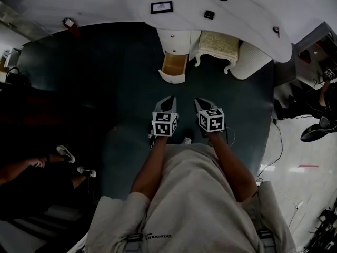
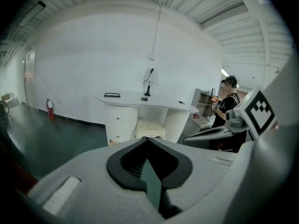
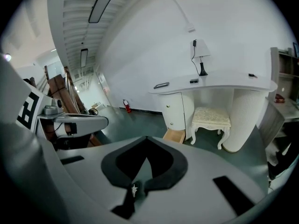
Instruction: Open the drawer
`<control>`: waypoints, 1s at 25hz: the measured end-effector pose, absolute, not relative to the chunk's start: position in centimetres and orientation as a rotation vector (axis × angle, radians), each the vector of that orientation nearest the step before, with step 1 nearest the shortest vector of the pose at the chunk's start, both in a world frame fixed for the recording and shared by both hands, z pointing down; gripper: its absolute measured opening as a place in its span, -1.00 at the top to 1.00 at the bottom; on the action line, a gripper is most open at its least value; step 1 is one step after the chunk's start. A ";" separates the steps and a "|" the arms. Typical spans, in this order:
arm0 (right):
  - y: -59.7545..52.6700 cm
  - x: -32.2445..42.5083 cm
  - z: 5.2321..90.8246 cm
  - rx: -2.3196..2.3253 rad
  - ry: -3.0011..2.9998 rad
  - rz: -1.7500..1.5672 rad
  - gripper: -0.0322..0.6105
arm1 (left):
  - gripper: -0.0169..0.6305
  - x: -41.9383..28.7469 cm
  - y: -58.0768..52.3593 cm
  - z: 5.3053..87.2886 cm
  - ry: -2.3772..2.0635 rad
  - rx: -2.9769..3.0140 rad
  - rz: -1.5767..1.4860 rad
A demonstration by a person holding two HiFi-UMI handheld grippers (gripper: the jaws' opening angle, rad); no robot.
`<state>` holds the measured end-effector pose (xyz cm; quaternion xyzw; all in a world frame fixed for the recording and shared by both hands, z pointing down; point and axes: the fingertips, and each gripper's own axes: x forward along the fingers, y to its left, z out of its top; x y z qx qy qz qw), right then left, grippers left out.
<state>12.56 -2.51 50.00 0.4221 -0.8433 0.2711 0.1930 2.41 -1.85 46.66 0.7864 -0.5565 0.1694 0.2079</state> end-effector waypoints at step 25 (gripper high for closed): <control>-3.0 11.5 51.4 1.176 -2.301 0.779 0.85 | 0.92 1.1 -1.6 48.6 -1.535 2.153 0.533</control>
